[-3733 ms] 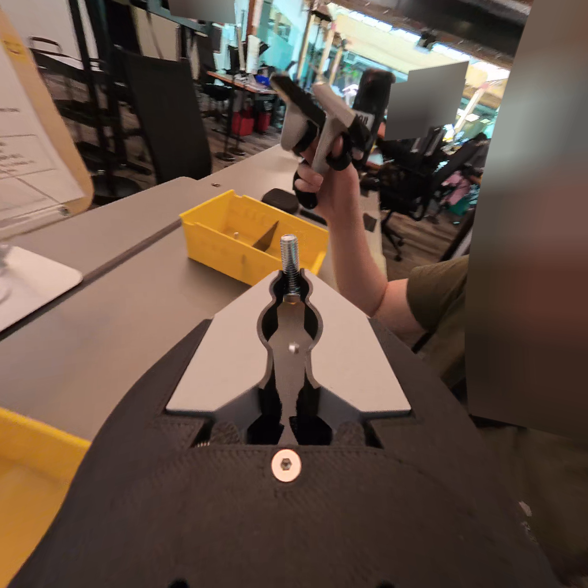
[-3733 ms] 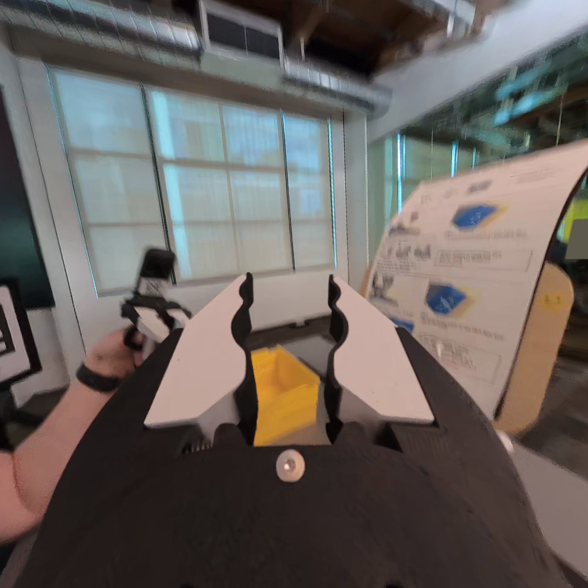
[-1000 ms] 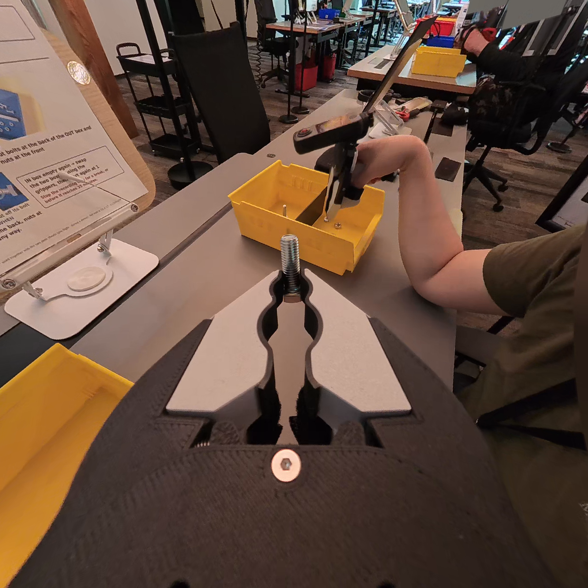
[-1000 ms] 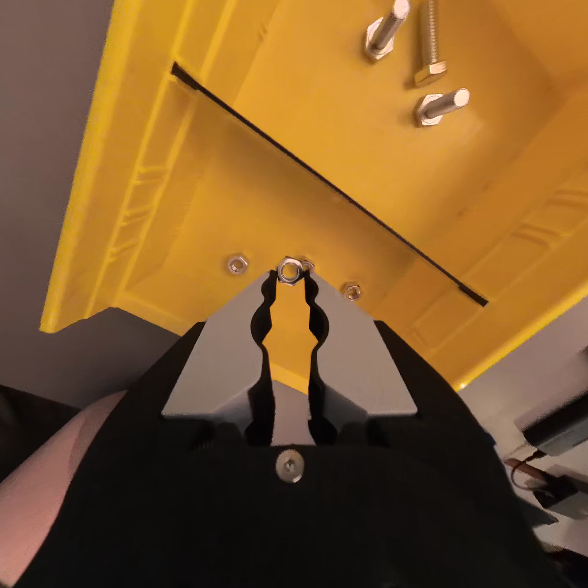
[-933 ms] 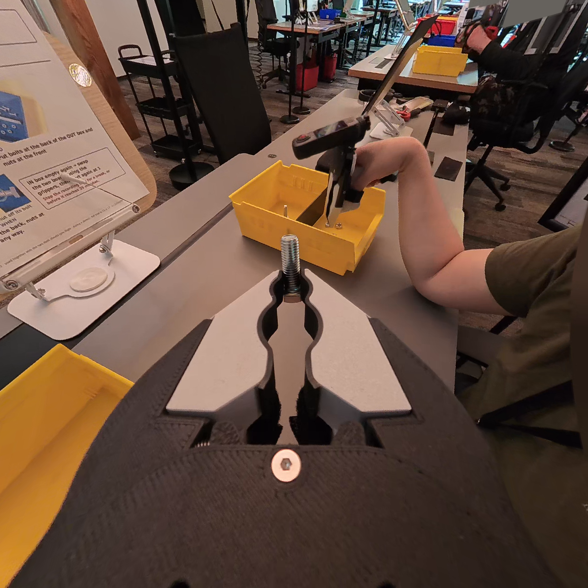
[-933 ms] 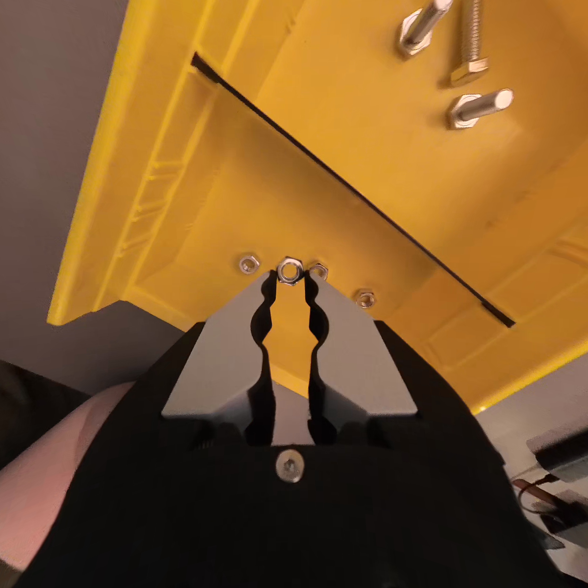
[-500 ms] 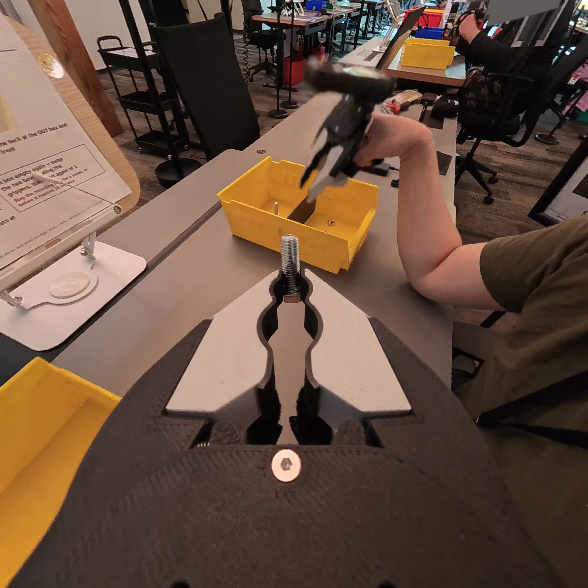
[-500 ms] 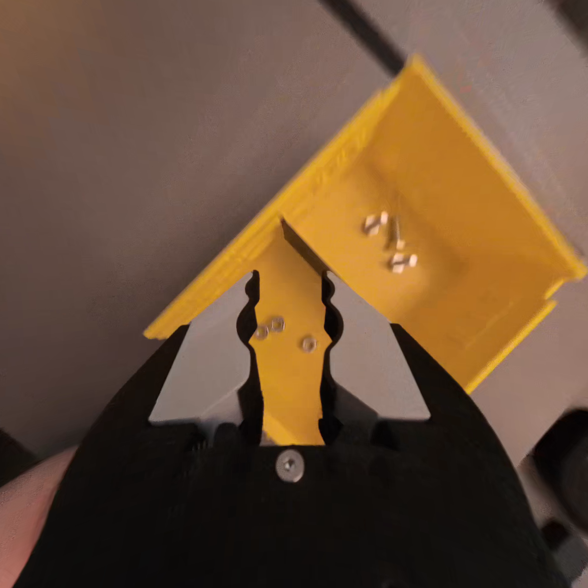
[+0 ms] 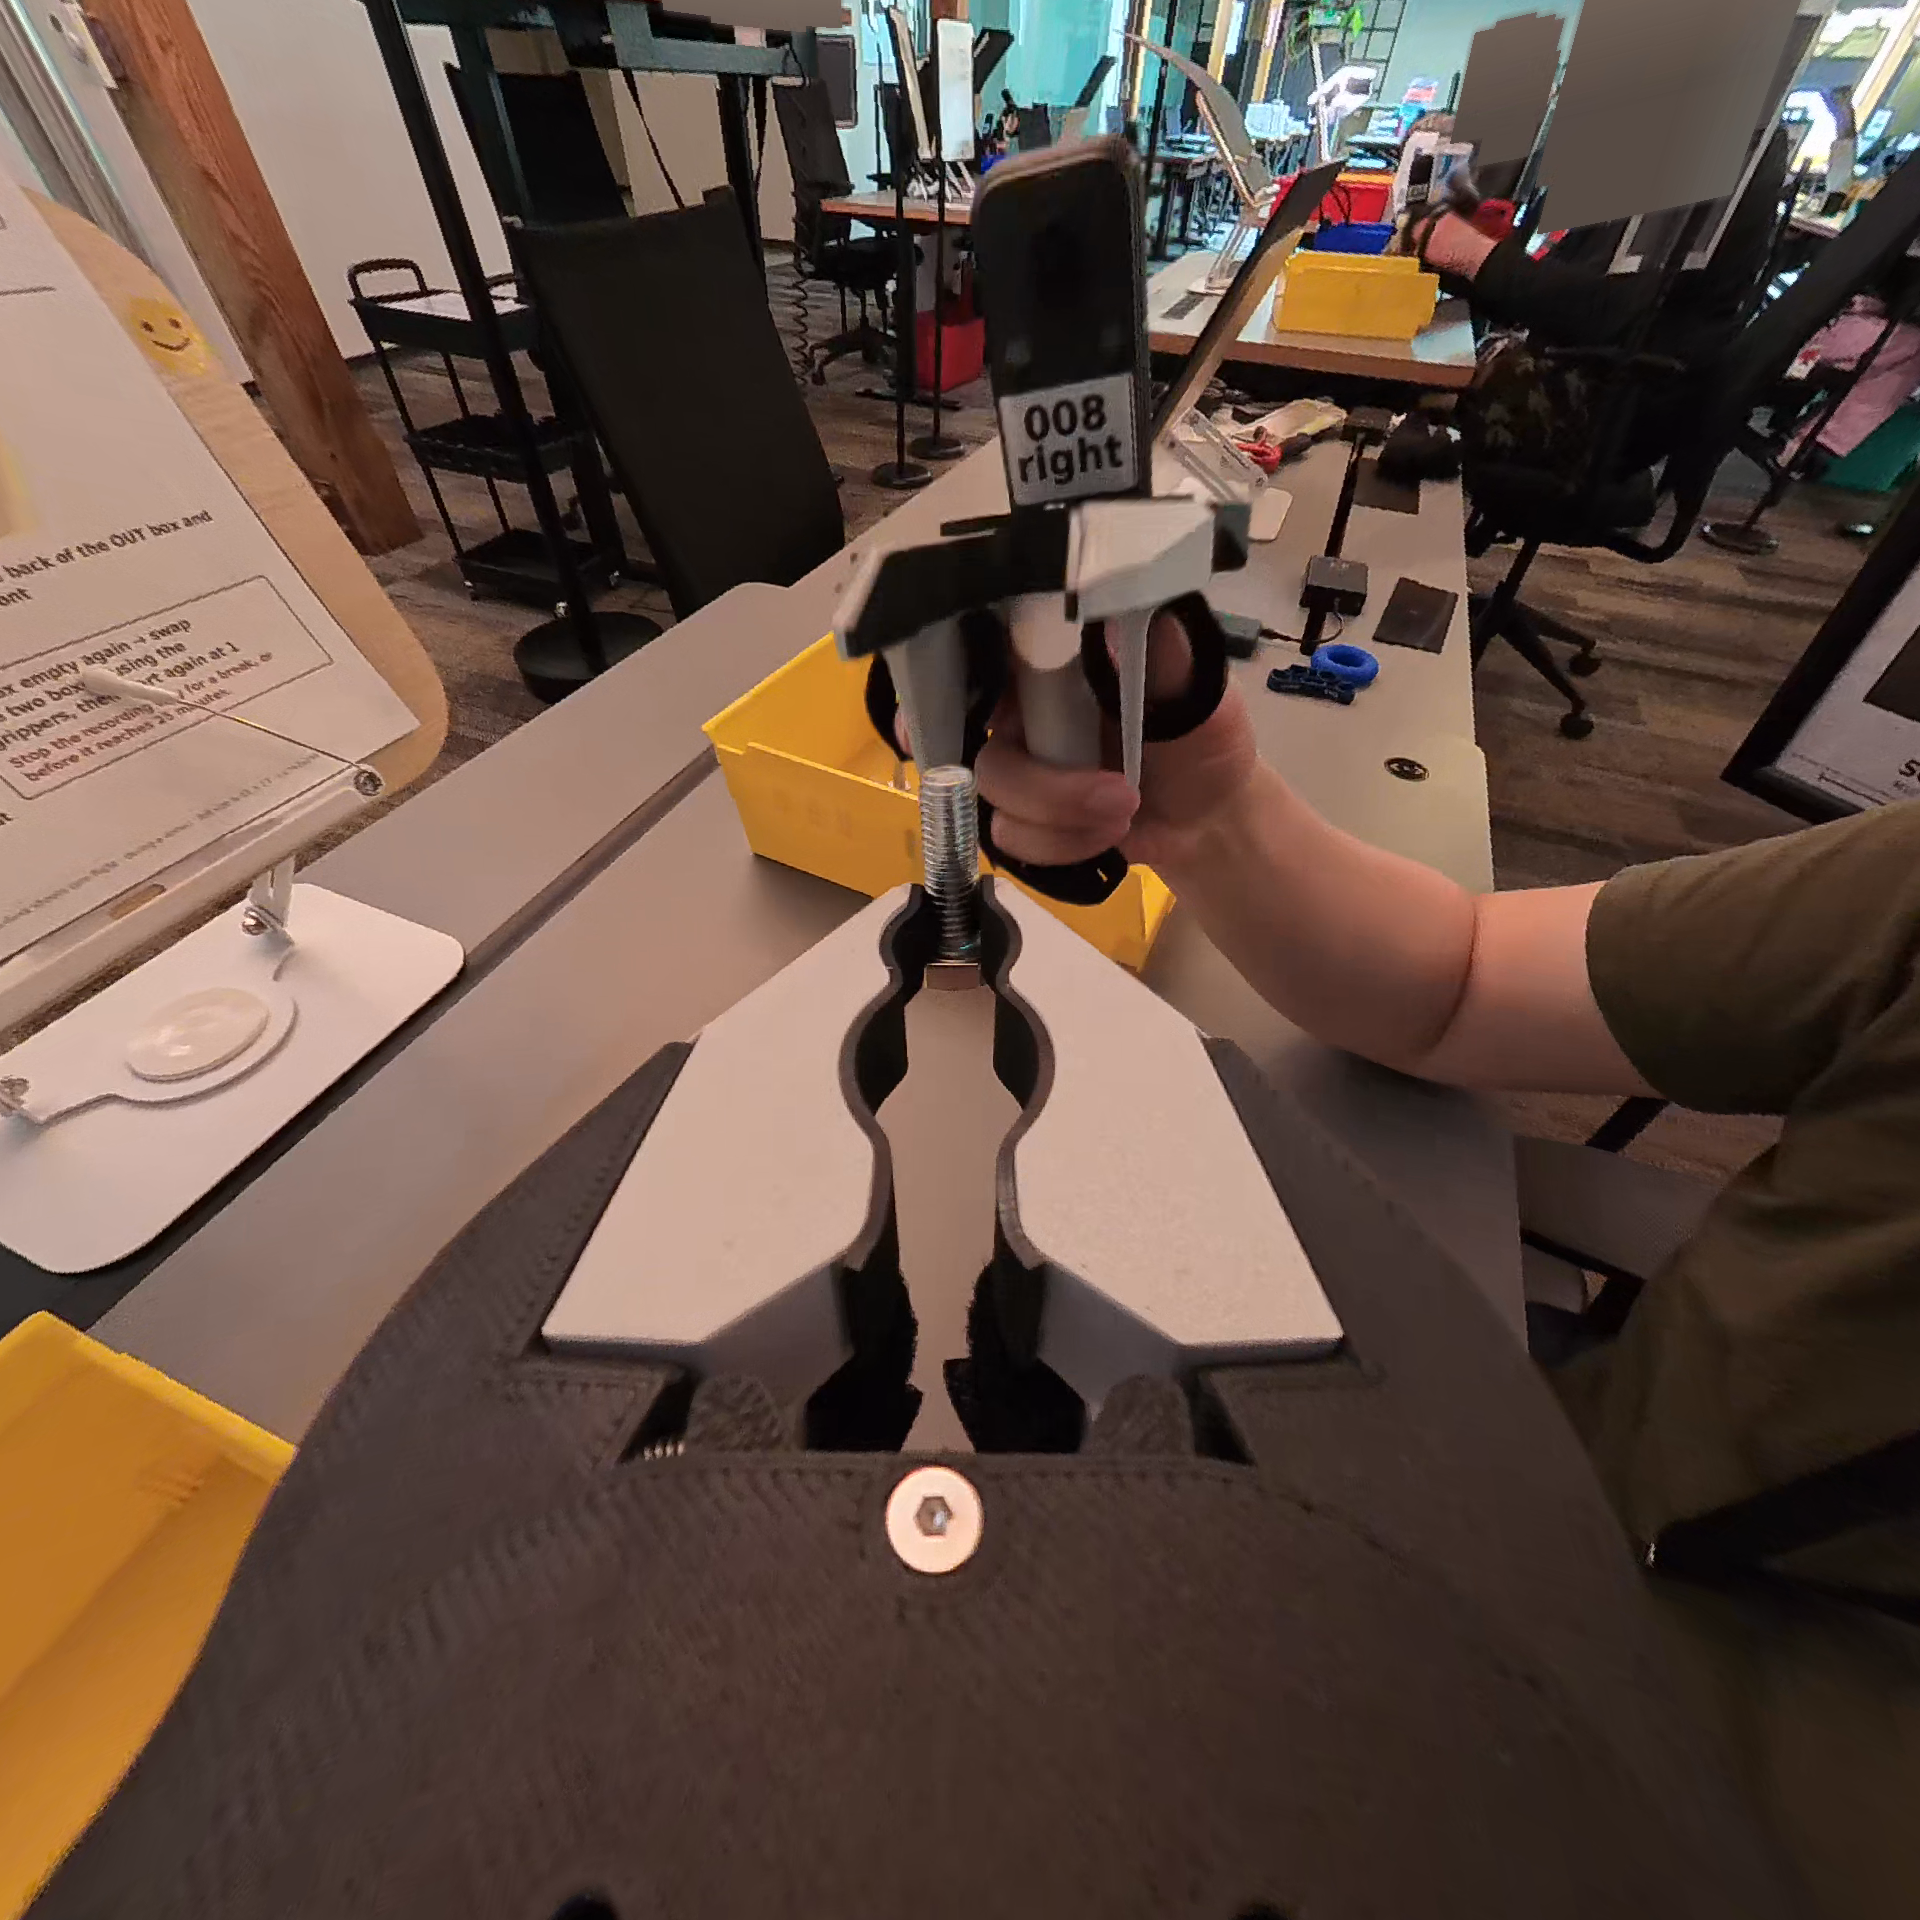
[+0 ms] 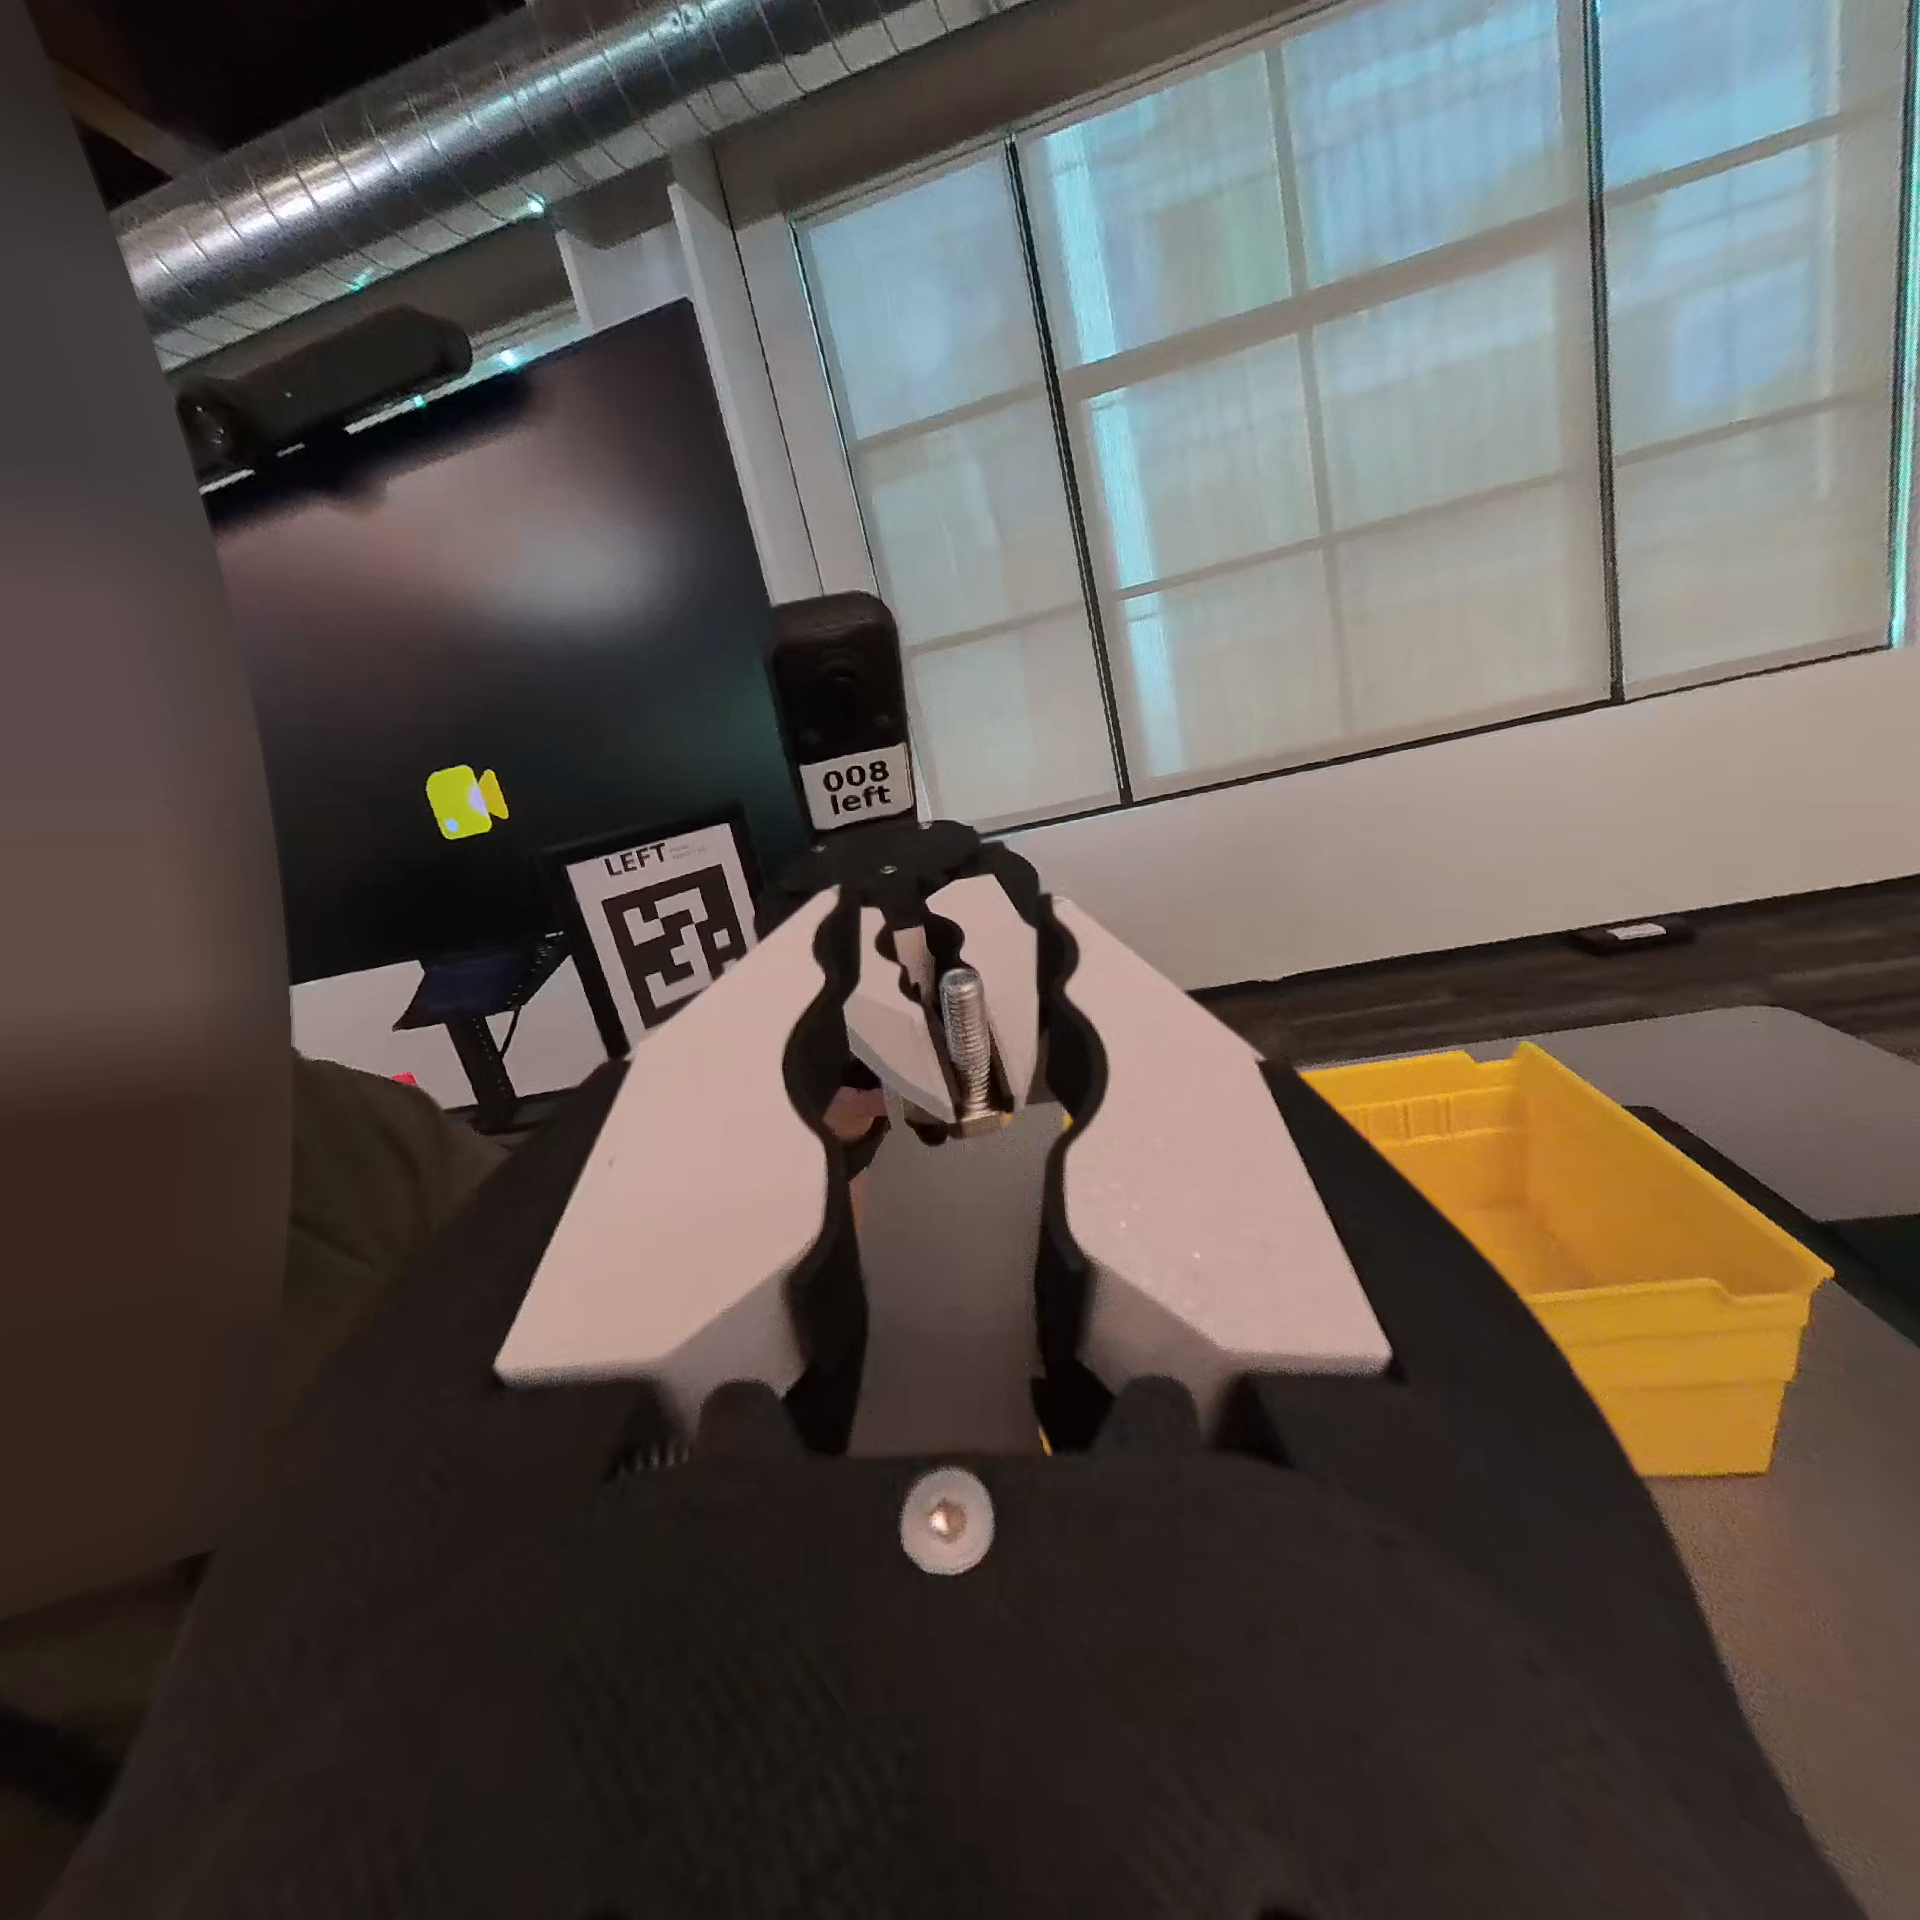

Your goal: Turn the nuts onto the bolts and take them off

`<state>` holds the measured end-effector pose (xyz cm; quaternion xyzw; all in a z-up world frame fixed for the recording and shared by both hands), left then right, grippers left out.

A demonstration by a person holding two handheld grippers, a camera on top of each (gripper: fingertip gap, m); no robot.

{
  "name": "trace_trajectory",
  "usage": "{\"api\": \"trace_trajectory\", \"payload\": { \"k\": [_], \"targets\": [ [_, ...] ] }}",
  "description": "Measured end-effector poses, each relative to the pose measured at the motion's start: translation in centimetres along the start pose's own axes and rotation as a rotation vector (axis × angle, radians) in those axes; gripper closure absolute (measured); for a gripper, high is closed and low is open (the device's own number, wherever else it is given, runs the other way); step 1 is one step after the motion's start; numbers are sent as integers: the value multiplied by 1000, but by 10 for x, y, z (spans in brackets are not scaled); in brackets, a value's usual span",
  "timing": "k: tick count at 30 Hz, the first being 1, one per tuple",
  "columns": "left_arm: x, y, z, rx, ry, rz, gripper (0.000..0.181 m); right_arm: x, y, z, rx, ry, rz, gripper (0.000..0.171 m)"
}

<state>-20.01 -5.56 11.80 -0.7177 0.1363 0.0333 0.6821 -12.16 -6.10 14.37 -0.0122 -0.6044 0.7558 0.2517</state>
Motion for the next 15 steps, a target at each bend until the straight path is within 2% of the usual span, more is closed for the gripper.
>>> {"api": "trace_trajectory", "payload": {
  "k": [7,8,9,10,12,13,15],
  "targets": [
    [-2,-1,3,-11,-9,-19,174,9,23,-3,-44,26,128,135],
    [-1,-1,2,-13,-5,-16,174,11,25,-4,-39,34,135,141],
    [0,0,2,-12,-3,-11,172,12,28,-4,-36,23,154,161],
    [1,0,2,-13,-6,-9,167,12,26,-6,-14,21,147,164],
    [-1,-6,4,-42,-18,-52,117,8,17,-16,34,89,90,163],
    [-5,-10,5,-60,-22,-87,106,3,9,-16,42,95,65,163],
    [-19,-21,5,-74,-29,-172,102,-19,-18,-13,-31,162,68,163]
  ]
}}
Point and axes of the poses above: each gripper's, where its closed fingertips meet, x out along the fingers, y out of its underside, z = x × y across the jaws, the point moved 4 cm from there along -x, back along the fingers, and after that the axes turned 9 degrees about y, right-handed, at the moved point
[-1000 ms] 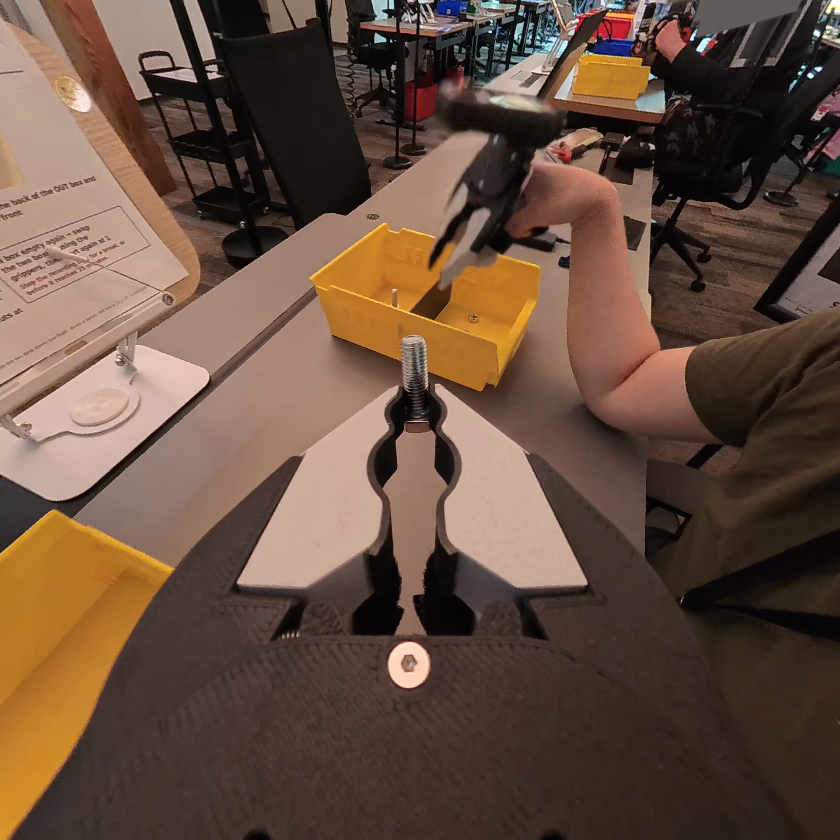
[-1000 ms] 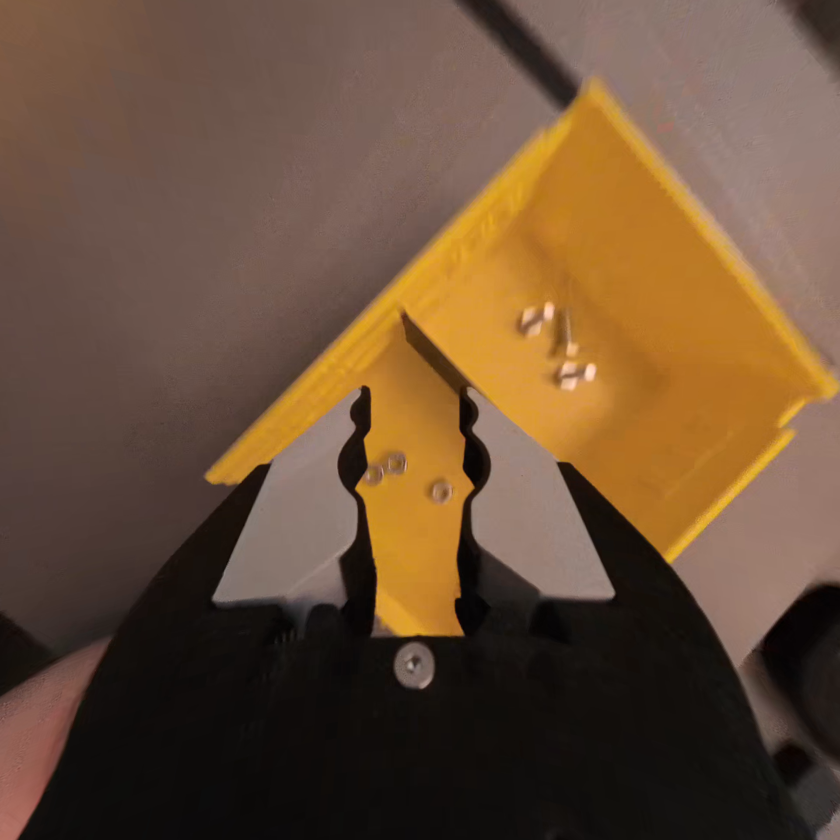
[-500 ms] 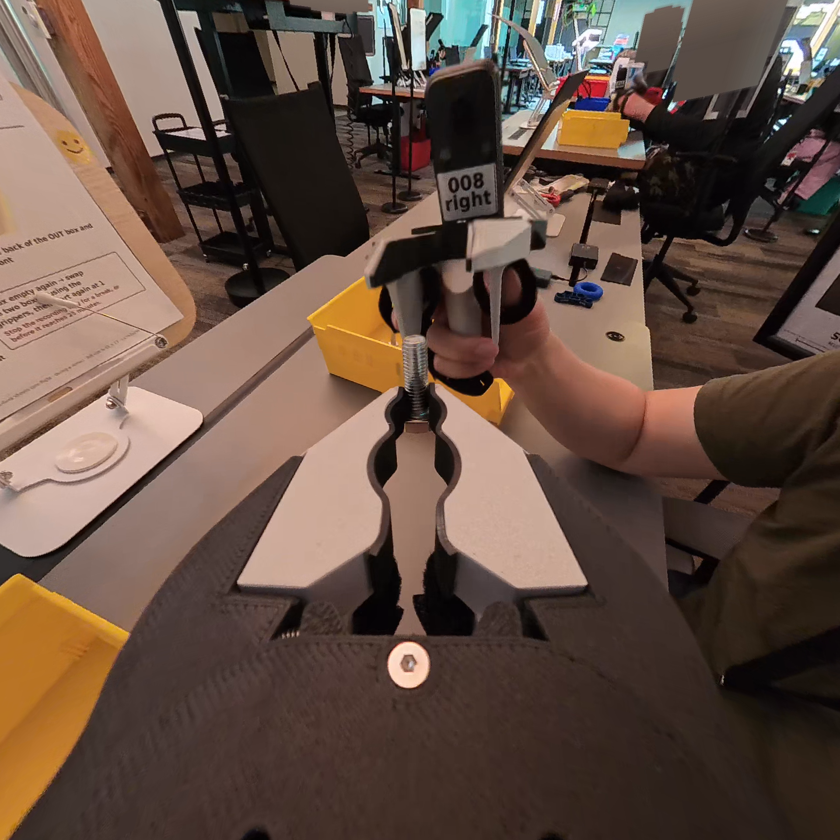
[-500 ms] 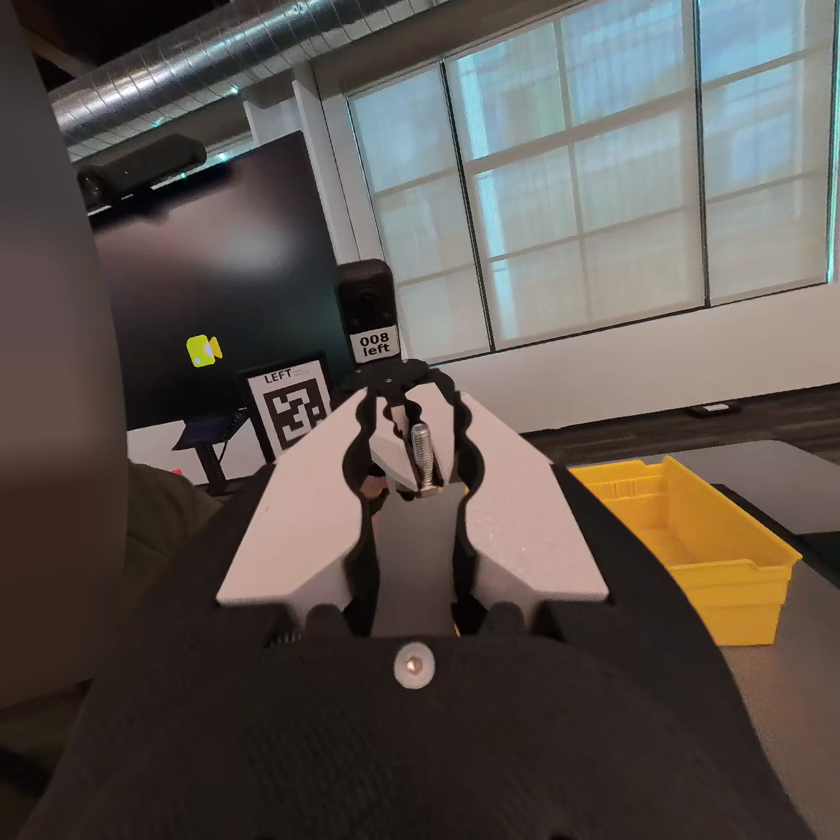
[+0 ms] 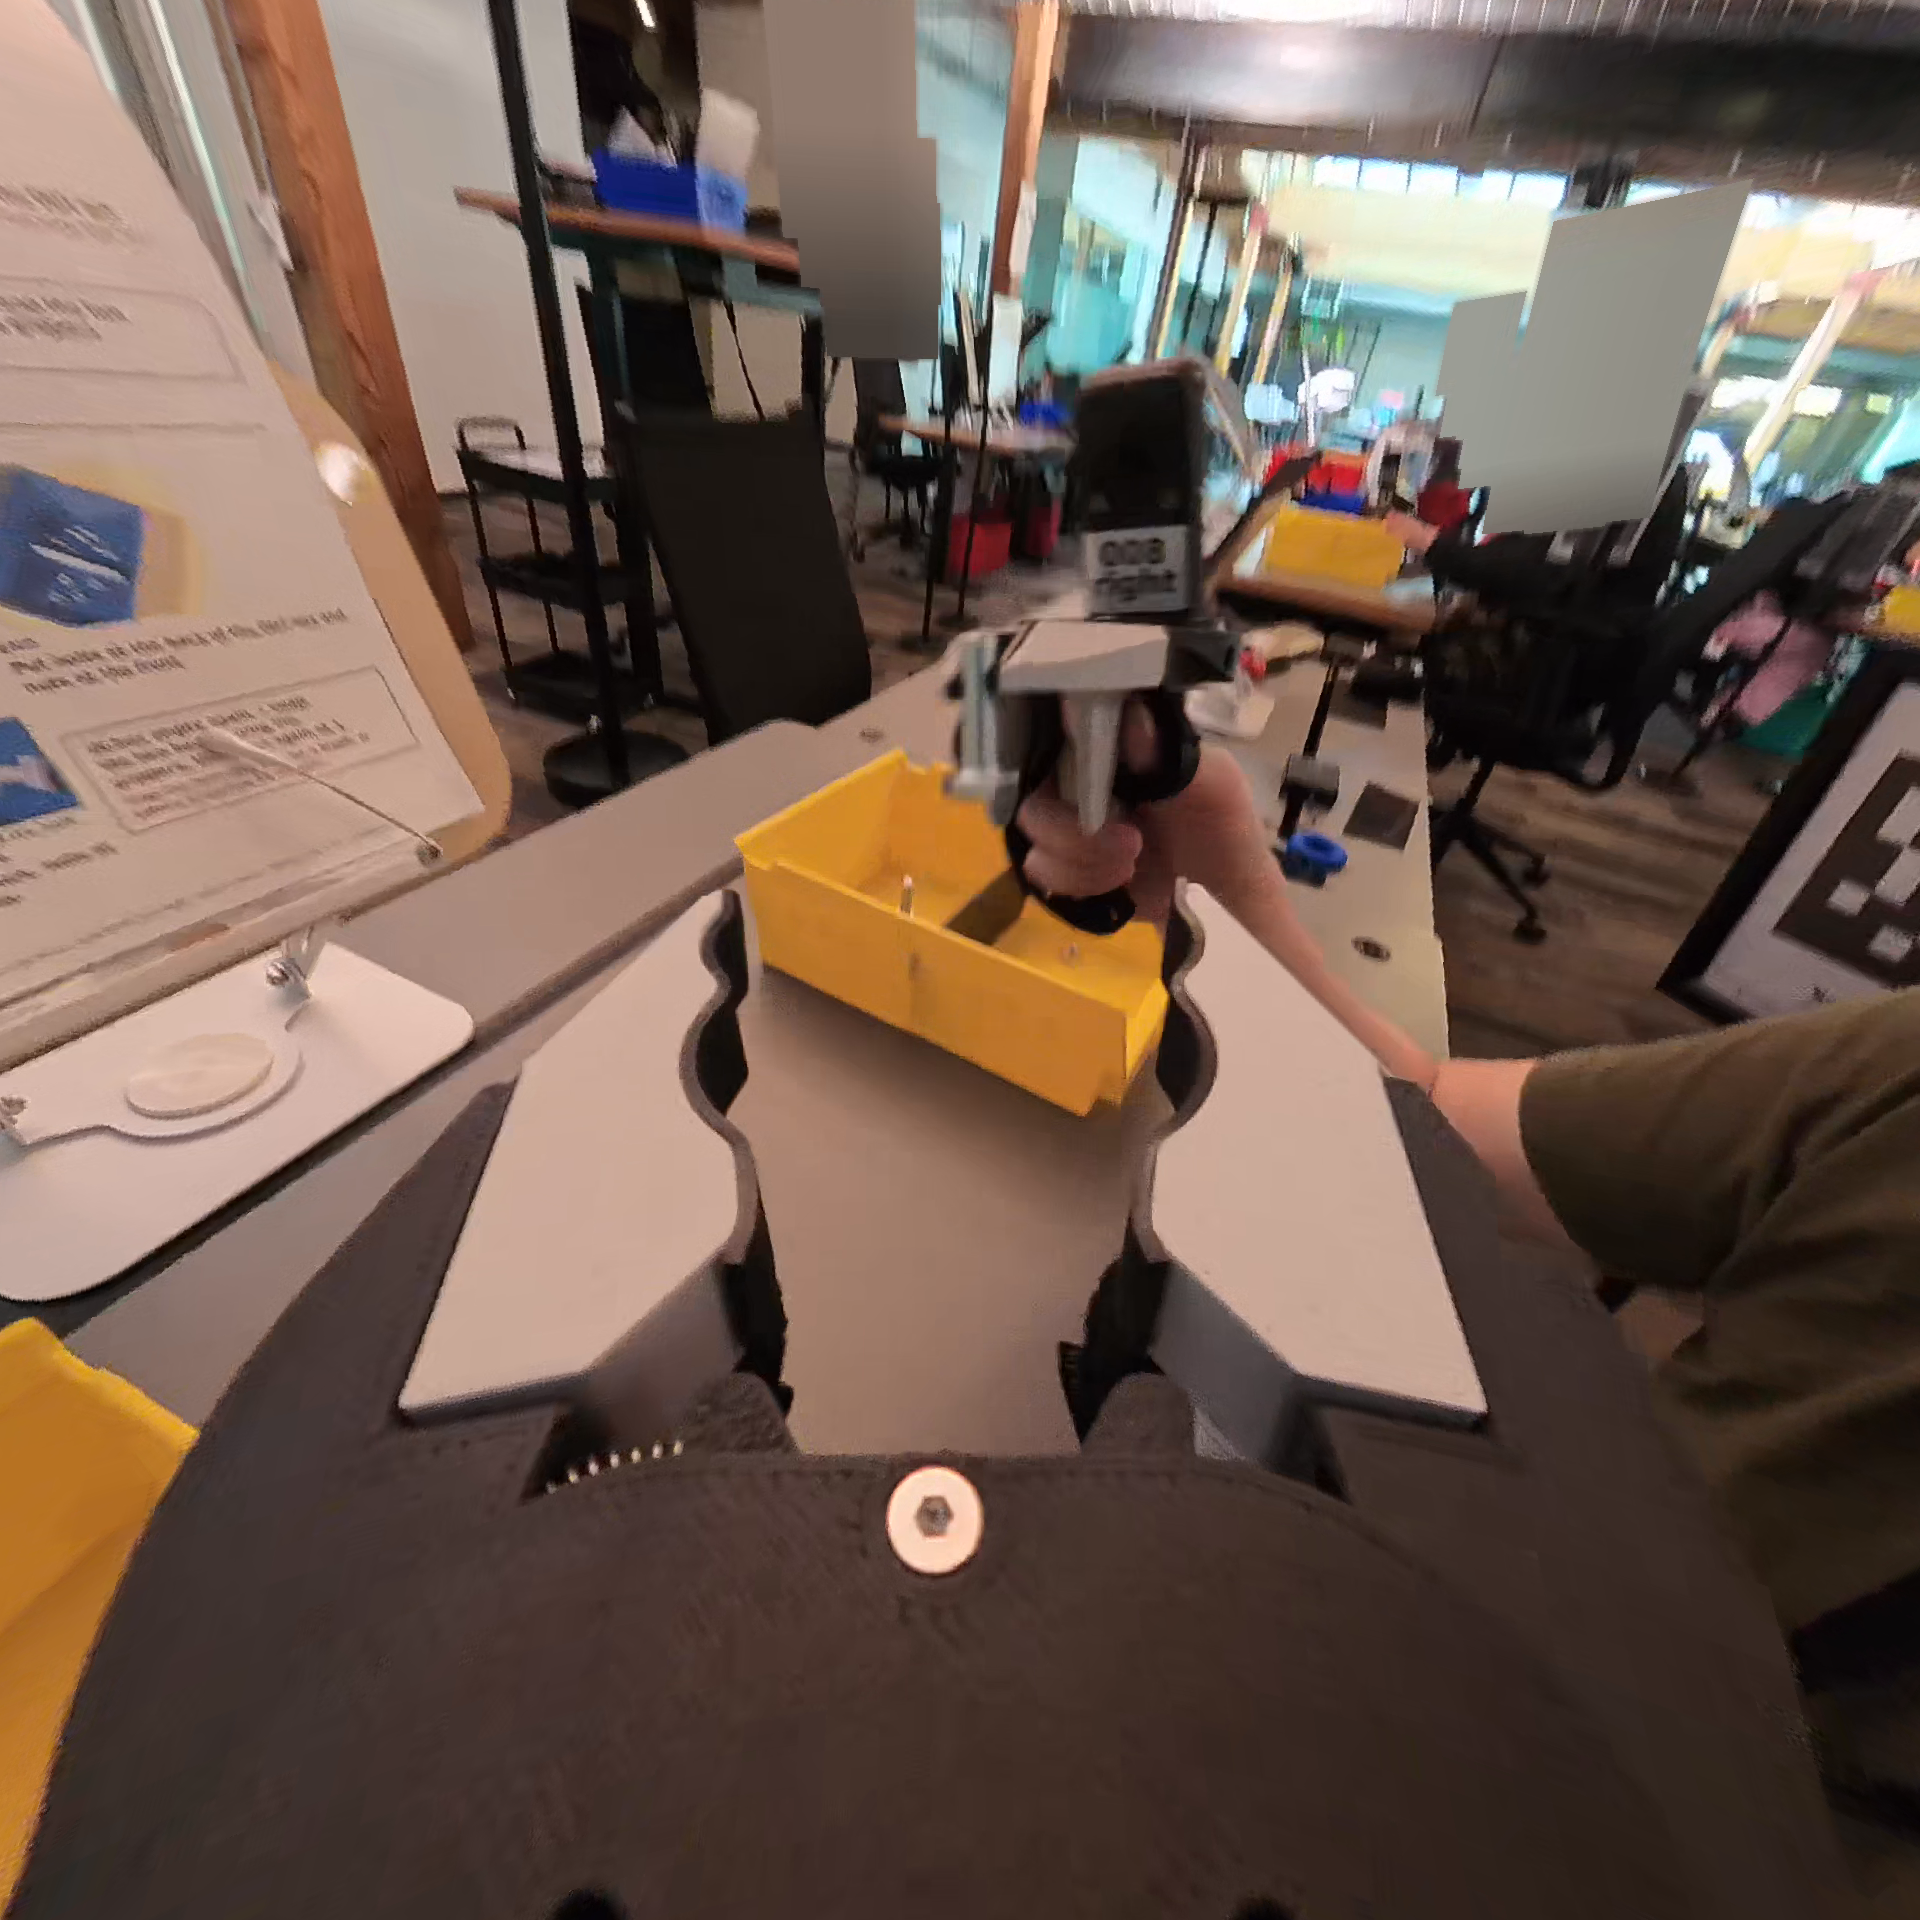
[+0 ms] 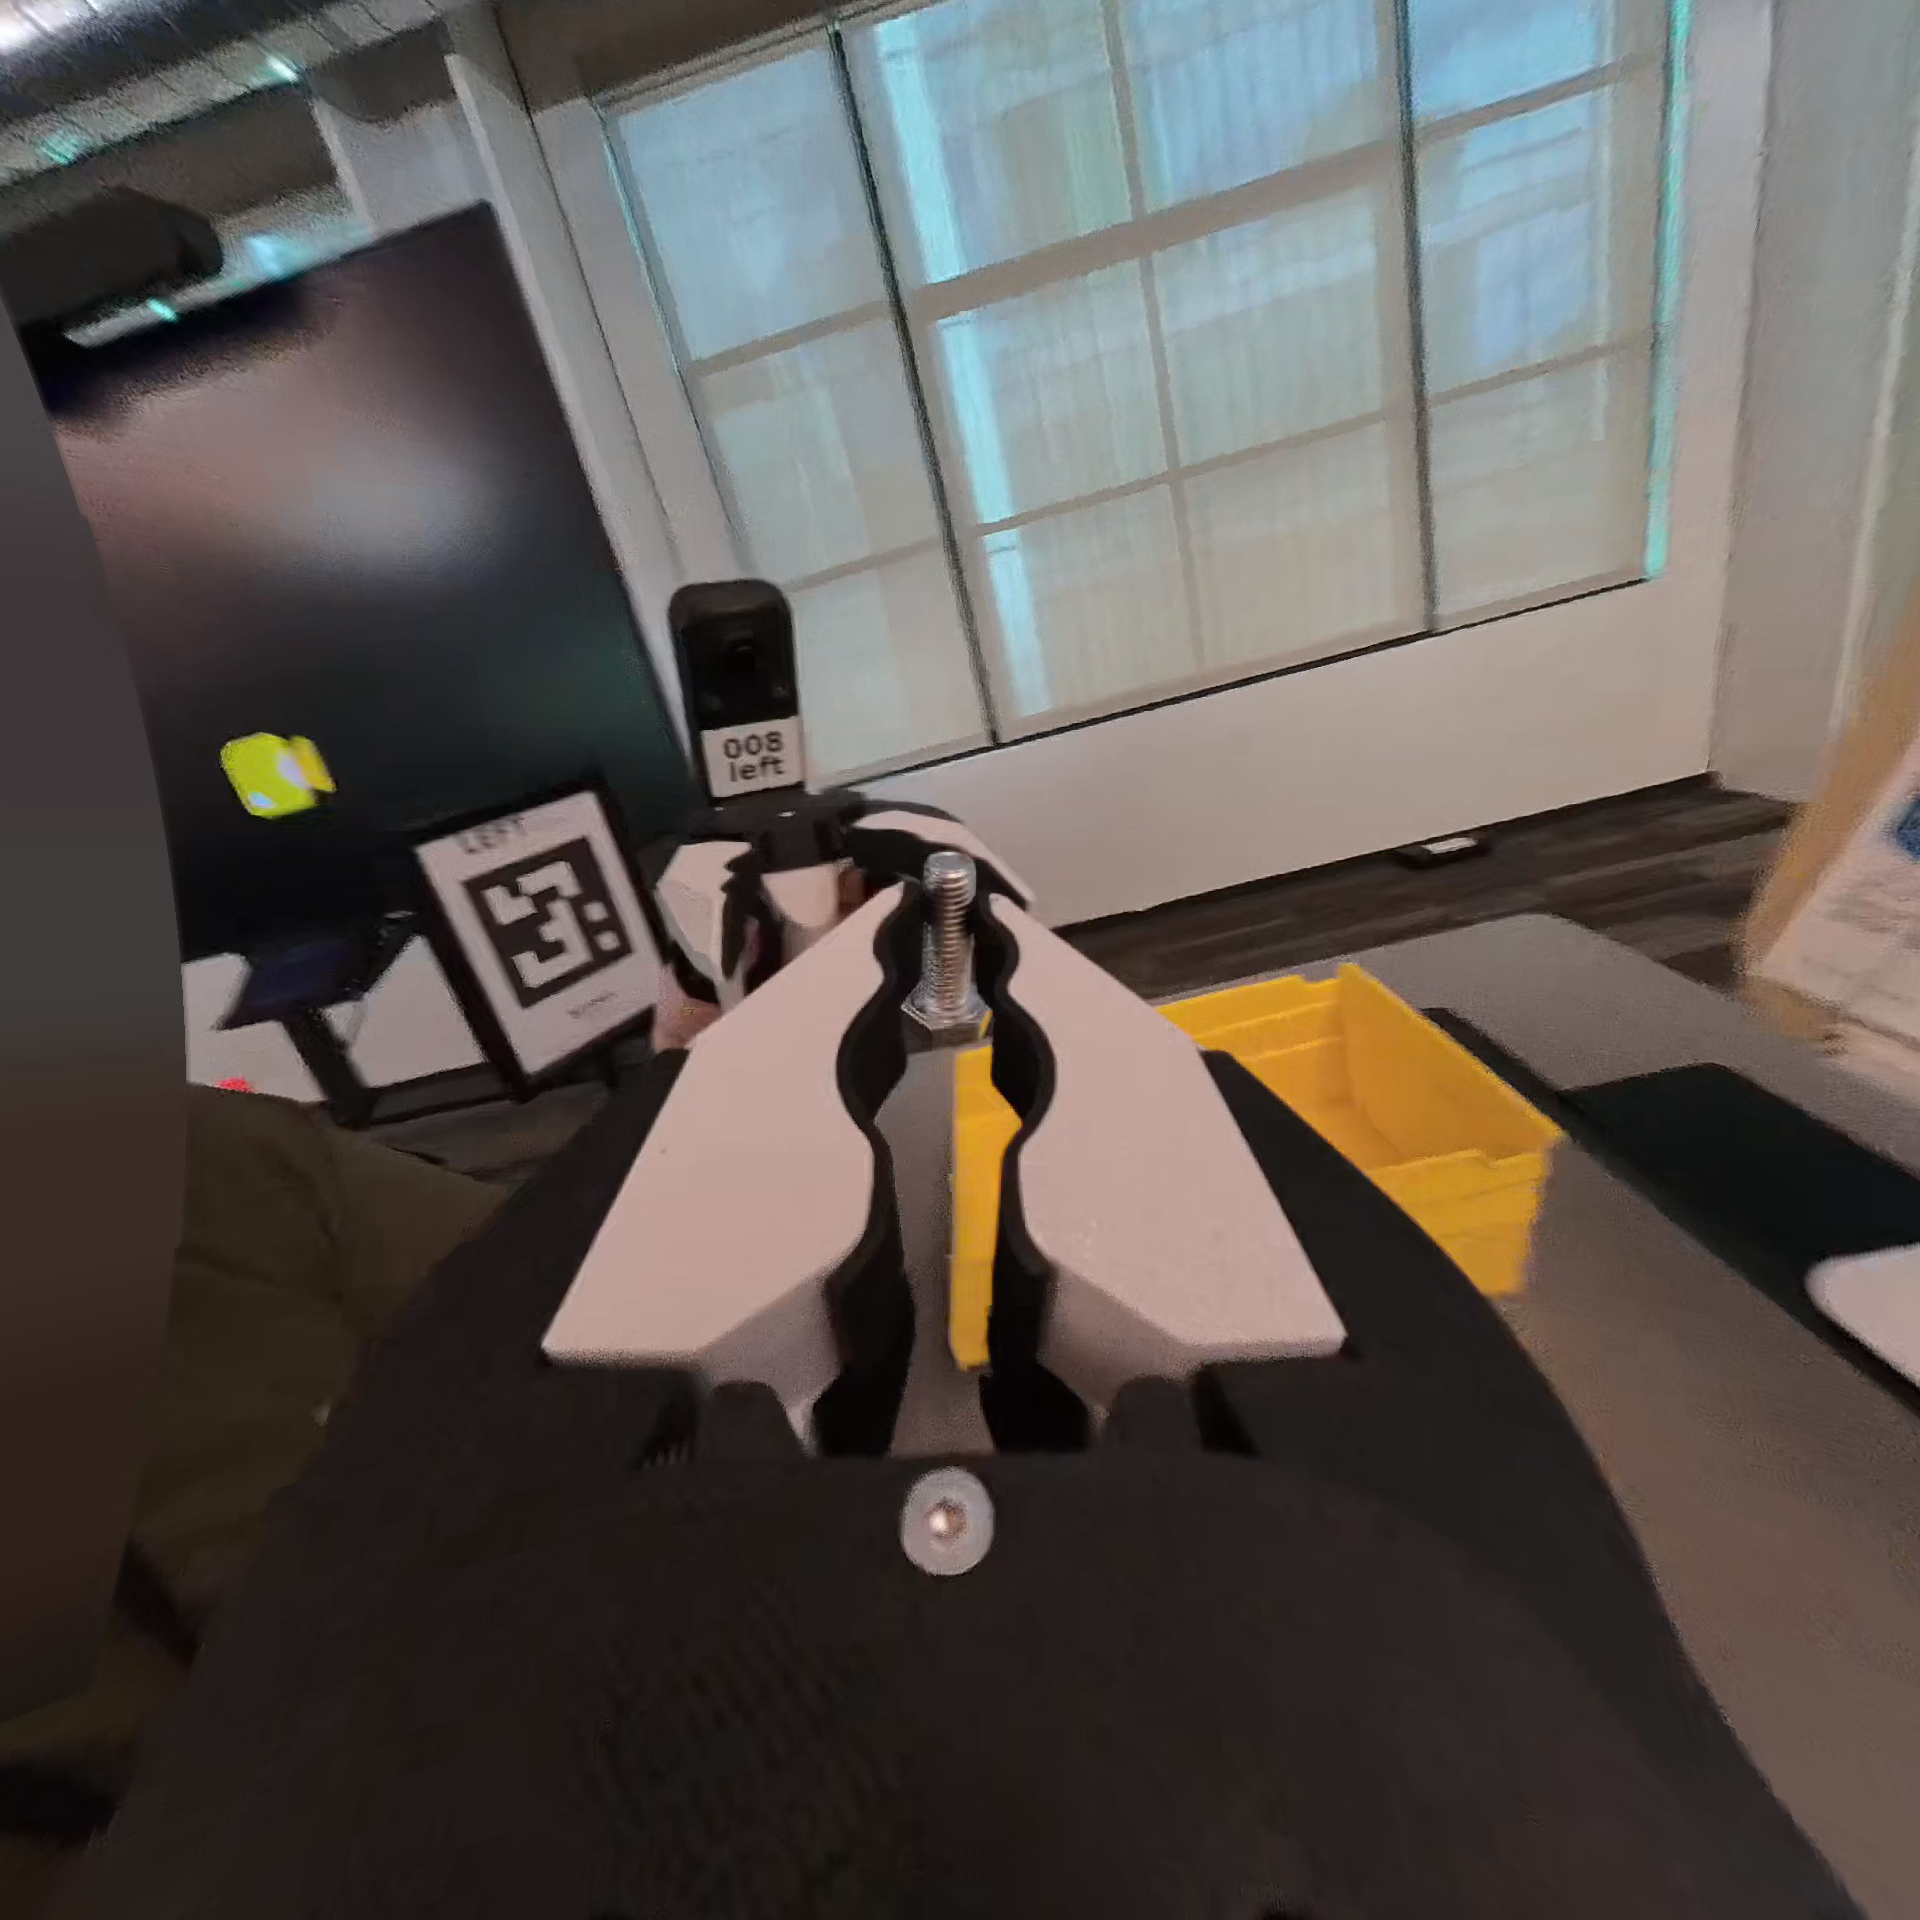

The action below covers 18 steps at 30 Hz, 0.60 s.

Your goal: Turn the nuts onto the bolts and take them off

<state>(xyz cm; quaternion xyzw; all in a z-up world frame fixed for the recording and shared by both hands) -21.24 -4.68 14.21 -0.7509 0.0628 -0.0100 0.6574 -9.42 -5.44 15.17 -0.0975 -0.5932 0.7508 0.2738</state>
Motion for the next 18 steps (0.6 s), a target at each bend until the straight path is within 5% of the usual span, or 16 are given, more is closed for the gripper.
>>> {"api": "trace_trajectory", "payload": {
  "k": [3,5,9,14,18],
  "targets": [
    [-26,-13,3,28,-66,-62,106,-71,-30,-35,-211,327,91,163],
    [-40,-11,12,52,-175,-15,105,-128,-30,-95,-240,703,180,163],
    [-63,-2,43,104,-458,107,108,-229,25,-200,-46,1243,544,163],
    [-88,19,80,139,-806,331,105,-273,88,-234,171,1341,857,163],
    [-91,29,94,173,-920,453,105,-276,116,-243,279,1307,945,161]
  ]
}}
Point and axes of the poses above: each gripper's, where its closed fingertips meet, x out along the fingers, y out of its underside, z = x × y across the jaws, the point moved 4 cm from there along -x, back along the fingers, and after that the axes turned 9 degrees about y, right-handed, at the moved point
